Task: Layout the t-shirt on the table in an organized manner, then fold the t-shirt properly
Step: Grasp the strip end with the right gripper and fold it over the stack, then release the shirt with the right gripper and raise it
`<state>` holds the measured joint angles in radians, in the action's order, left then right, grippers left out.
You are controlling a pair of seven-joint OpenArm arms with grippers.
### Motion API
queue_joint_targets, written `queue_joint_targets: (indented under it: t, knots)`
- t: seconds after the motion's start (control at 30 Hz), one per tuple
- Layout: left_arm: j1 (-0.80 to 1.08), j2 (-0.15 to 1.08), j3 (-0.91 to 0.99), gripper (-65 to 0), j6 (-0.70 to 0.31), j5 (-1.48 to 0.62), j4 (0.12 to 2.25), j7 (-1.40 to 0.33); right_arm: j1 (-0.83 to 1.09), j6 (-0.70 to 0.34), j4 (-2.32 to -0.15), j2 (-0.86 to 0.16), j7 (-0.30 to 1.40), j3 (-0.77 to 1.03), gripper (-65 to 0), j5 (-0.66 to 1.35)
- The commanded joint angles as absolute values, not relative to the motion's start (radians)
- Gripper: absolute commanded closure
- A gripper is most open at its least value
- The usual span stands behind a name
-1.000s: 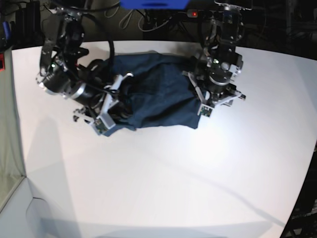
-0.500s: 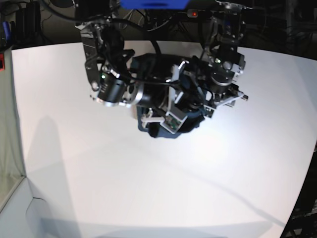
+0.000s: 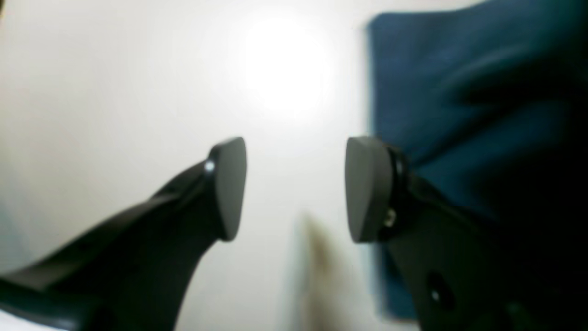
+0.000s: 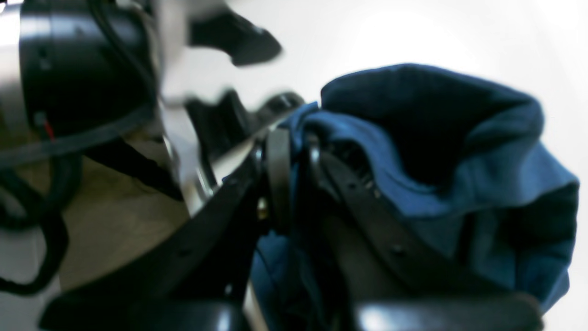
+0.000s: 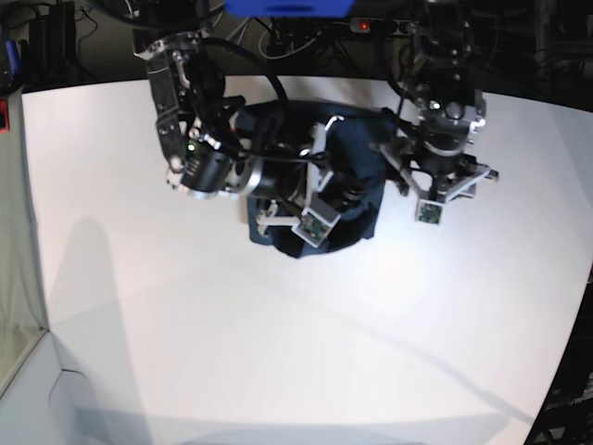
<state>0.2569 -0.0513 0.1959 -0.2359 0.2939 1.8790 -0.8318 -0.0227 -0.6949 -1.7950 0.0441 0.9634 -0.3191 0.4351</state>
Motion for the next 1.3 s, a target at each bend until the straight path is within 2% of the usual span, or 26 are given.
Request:
queue_joint_targets:
  t: [0.0, 0.17, 0.33, 0.43, 0.57, 0.67, 0.8, 1.03, 1.17, 1.27]
  knots:
    - [0.26, -0.05, 0.232, -33.4, -0.232, 0.294, 1.913, -0.819, -0.039, -0.698, -1.813, 0.05, 0.934, -0.32, 0.0, 0.463]
    - [0.28, -0.045, 0.372, -33.4, -0.234, 0.292, 1.936, -0.819, -0.038, -0.698, -1.804, 0.058, 0.934, -0.326, 0.0, 0.463]
    - [0.268, -0.044, 0.45, -33.4, -0.234, 0.292, 1.928, -0.819, -0.071, -0.698, -1.699, 0.084, 0.934, -0.331, -0.5, 0.463]
    - [0.268, -0.044, 0.455, -33.4, -0.234, 0.291, 1.931, -0.817, -0.081, -0.698, -1.673, 0.088, 0.934, -0.361, -8.5, 0.464]
    - [0.266, -0.044, 0.455, -33.4, -0.234, 0.291, 1.925, -0.814, -0.096, -0.698, -1.705, 0.097, 0.938, -0.452, -24.0, 0.464]
    - [0.266, -0.044, 0.455, -33.4, -0.234, 0.291, 1.925, -0.812, -0.096, -0.698, -1.787, 0.062, 0.935, -0.532, -29.0, 0.464]
    - [0.266, -0.008, 0.456, -33.4, -0.234, 0.291, 1.925, -0.816, -0.099, -0.698, -1.88, 0.019, 0.935, -0.499, -29.1, 0.463]
    - [0.266, 0.038, 0.461, -33.4, -0.234, 0.289, 1.914, -0.808, -0.047, -0.698, -1.899, -0.03, 0.941, -0.163, -29.1, 0.467]
    - [0.242, 0.038, 0.461, -33.4, -0.234, 0.289, 1.879, -0.809, -0.016, -0.698, -1.92, -0.05, 0.941, -0.068, -28.8, 0.467]
    - [0.234, 0.038, 0.461, -33.4, -0.234, 0.289, 1.859, -0.808, 0.03, -0.698, -1.926, -0.048, 0.938, -0.065, -24.0, 0.467]
